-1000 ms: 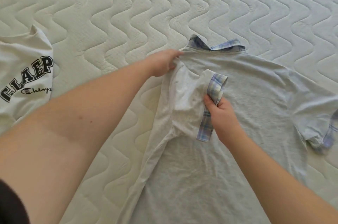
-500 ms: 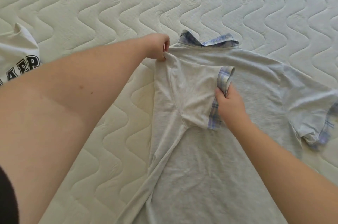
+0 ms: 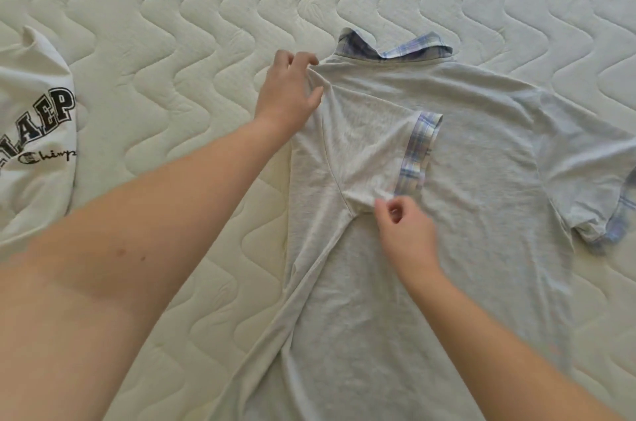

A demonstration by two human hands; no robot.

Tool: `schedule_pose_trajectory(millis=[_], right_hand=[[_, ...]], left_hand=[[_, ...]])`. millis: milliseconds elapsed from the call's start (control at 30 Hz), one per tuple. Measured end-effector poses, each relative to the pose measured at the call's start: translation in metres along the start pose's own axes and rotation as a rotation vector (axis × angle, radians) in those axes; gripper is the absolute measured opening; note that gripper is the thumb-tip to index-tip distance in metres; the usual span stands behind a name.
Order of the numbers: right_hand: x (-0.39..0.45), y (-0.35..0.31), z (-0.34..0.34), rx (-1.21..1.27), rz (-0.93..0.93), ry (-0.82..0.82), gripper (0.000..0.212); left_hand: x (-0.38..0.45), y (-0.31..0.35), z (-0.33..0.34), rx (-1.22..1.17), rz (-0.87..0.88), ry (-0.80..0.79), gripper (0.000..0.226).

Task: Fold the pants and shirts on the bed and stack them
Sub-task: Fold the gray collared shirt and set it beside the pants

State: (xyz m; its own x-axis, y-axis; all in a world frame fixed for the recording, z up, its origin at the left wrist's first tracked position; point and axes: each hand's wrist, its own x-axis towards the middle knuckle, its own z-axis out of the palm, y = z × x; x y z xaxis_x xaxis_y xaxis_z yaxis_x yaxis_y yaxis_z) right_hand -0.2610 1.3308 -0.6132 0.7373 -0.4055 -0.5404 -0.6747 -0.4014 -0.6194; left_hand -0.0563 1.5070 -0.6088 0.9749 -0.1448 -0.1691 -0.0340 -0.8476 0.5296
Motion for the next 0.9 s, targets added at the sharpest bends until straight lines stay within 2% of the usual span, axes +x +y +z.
schedule_pose_trajectory(millis=[100, 167, 233, 367, 433, 533, 633, 700, 767, 900], right_hand=[[-0.035, 0.013, 0.035, 0.005, 0.140, -0.255, 0.027], [-0.051, 0.016, 0.055, -0.023, 0.167, -0.324, 0.040], [-0.060, 0.012, 0.069, -0.060, 0.159, -0.331, 0.043], [-0.063, 0.008, 0.080, -0.074, 0.178, -0.353, 0.020], [-0.061, 0.009, 0.078, 0.018, 0.216, -0.362, 0.014], [-0.061, 0.013, 0.068, 0.323, 0.365, -0.406, 0.022], [-0.070, 0.018, 0.055, 0.545, 0.446, -0.428, 0.019], [-0.080, 0.024, 0.050, 0.573, 0.409, -0.471, 0.017], [-0.093, 0.031, 0.050, 0.504, 0.369, -0.555, 0.026], [-0.122, 0.041, 0.054, 0.417, 0.385, -0.674, 0.031]], left_hand=[[-0.059, -0.014, 0.005, -0.145, -0.082, -0.024, 0.030], [-0.104, -0.024, 0.010, -0.174, -0.154, -0.042, 0.021], [-0.148, -0.036, 0.018, -0.187, -0.270, -0.068, 0.012], [-0.240, -0.054, 0.029, -0.159, -0.475, -0.238, 0.031], [-0.282, -0.055, 0.033, -0.107, -0.474, -0.384, 0.039], [-0.329, -0.049, 0.038, -0.032, -0.416, -0.554, 0.037], [-0.357, -0.046, 0.041, 0.162, -0.384, -0.661, 0.035], [-0.370, -0.044, 0.040, 0.339, -0.407, -0.700, 0.035], [-0.382, -0.038, 0.038, 0.436, -0.440, -0.695, 0.033], [-0.399, -0.012, 0.034, 0.397, -0.377, -0.610, 0.028]])
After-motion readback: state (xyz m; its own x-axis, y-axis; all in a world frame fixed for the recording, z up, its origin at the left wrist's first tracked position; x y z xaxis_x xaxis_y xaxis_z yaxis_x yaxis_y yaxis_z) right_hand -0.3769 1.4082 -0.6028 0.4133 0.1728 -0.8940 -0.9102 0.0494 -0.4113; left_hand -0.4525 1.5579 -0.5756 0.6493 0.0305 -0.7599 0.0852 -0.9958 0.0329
